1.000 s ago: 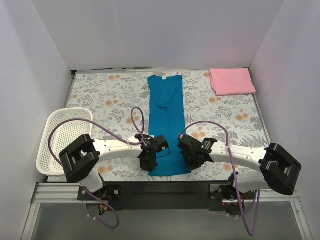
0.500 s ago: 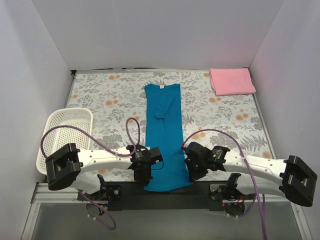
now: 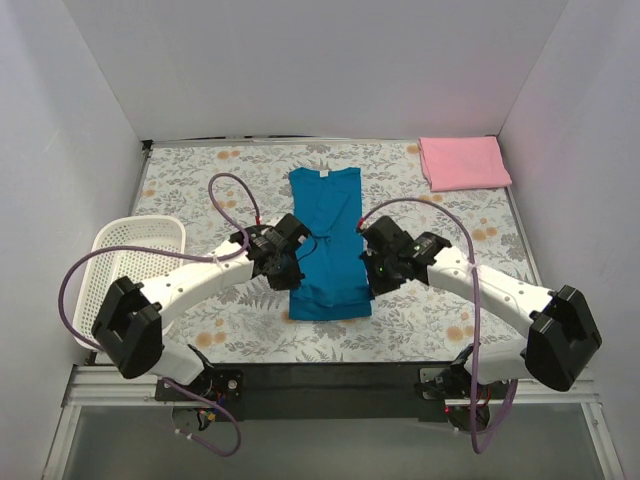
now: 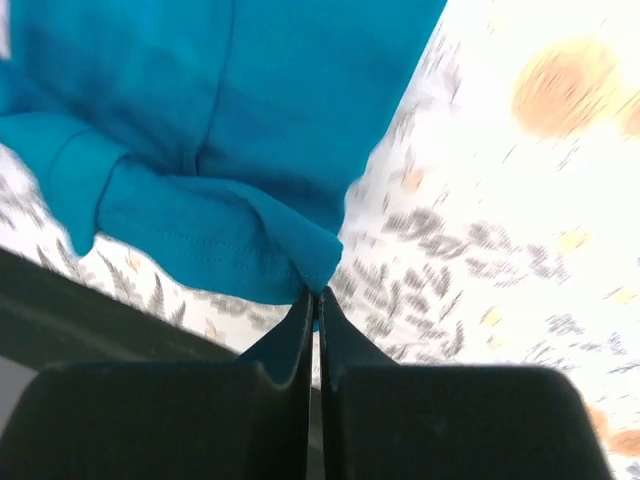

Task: Fold and stack the t-shirts
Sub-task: Fold the tshirt

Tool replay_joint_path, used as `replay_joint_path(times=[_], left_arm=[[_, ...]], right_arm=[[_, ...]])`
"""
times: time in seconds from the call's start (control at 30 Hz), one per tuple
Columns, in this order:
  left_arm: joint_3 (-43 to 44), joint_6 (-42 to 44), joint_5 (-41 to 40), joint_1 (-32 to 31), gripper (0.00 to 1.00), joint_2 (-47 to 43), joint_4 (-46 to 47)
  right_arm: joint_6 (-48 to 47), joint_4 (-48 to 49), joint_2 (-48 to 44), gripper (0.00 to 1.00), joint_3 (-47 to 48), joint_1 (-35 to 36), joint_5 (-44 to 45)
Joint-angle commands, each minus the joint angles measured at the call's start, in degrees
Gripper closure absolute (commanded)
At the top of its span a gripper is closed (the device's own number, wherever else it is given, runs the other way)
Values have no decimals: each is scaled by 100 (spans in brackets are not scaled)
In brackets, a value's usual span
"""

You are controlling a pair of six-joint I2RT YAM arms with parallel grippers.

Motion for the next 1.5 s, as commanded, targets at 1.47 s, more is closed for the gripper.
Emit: replay_joint_path(times=[1.47], left_arm=[[1687, 1730, -707, 1666, 87, 2455, 2080]], right_arm=[[-1801, 551, 3234, 85, 2866, -1877, -2]])
